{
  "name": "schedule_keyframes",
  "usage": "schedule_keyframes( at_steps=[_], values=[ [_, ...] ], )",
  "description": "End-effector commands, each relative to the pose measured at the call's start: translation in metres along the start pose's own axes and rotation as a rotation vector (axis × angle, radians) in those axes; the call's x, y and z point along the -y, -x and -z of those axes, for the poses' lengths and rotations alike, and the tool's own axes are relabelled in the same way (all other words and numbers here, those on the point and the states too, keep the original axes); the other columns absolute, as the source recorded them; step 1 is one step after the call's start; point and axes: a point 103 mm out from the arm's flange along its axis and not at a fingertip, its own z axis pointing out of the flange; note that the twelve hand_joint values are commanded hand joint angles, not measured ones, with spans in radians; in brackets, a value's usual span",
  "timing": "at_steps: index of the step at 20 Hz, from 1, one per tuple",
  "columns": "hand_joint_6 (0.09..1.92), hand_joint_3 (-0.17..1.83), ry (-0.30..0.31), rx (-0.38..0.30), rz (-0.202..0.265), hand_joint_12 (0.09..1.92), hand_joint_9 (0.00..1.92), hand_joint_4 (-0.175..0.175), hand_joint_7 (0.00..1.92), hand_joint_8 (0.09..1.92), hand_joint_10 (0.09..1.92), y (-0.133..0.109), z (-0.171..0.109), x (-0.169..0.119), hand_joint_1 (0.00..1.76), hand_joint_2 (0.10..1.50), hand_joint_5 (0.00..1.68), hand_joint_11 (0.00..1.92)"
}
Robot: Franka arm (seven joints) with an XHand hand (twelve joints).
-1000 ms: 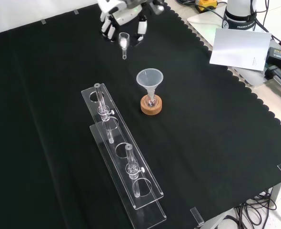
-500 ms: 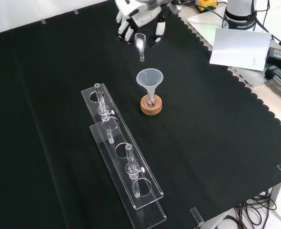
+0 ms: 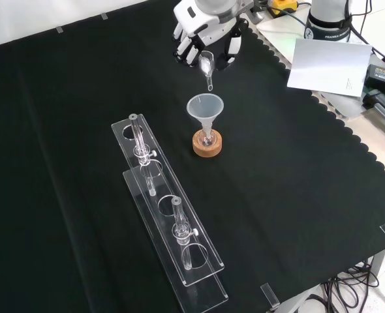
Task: Pour all the NaCl from the weighing funnel into the round-bottom flask.
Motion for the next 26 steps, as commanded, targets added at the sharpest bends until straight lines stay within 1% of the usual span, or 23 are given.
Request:
schedule_keyframes(
  at_steps=[1, 4, 10, 13, 17, 18, 19, 20, 21, 26],
  values=[
    [0.92, 0.68, -0.039, 0.054, -0.011, 1.06, 1.06, 0.175, 0.68, 0.64, 0.29, -0.008, -0.001, -0.007, 1.08, 0.7, 1.14, 0.84],
    [0.92, 0.68, -0.041, 0.066, 0.001, 1.06, 1.06, 0.175, 0.68, 0.63, 0.29, -0.008, -0.004, -0.012, 1.08, 0.7, 1.14, 0.84],
    [0.92, 0.68, -0.057, 0.085, -0.015, 1.06, 1.06, 0.175, 0.68, 0.63, 0.29, -0.008, -0.005, -0.013, 1.08, 0.71, 1.14, 0.85],
    [0.92, 0.68, -0.067, 0.103, -0.014, 1.05, 1.06, 0.175, 0.68, 0.63, 0.29, -0.008, -0.003, -0.013, 1.08, 0.71, 1.13, 0.85],
    [0.92, 0.68, -0.081, 0.105, -0.015, 1.05, 1.06, 0.175, 0.68, 0.63, 0.28, -0.012, -0.001, -0.016, 1.08, 0.71, 1.13, 0.85],
    [0.92, 0.68, -0.088, 0.123, -0.021, 1.05, 1.06, 0.175, 0.68, 0.63, 0.28, -0.015, 0.0, -0.016, 1.08, 0.71, 1.13, 0.85],
    [0.92, 0.68, -0.087, 0.125, -0.02, 1.05, 1.06, 0.175, 0.68, 0.63, 0.28, -0.015, 0.001, -0.016, 1.08, 0.71, 1.13, 0.85],
    [0.93, 0.68, -0.081, 0.095, -0.01, 1.05, 1.06, 0.175, 0.68, 0.63, 0.28, -0.002, -0.006, -0.016, 1.08, 0.71, 1.13, 0.85],
    [0.93, 0.68, -0.079, 0.09, -0.007, 1.05, 1.06, 0.175, 0.67, 0.63, 0.28, 0.003, -0.008, -0.016, 1.08, 0.71, 1.13, 0.85],
    [0.93, 0.68, -0.079, 0.1, -0.006, 1.05, 1.06, 0.175, 0.67, 0.63, 0.28, 0.005, -0.009, -0.016, 1.08, 0.71, 1.13, 0.85]
  ],
)
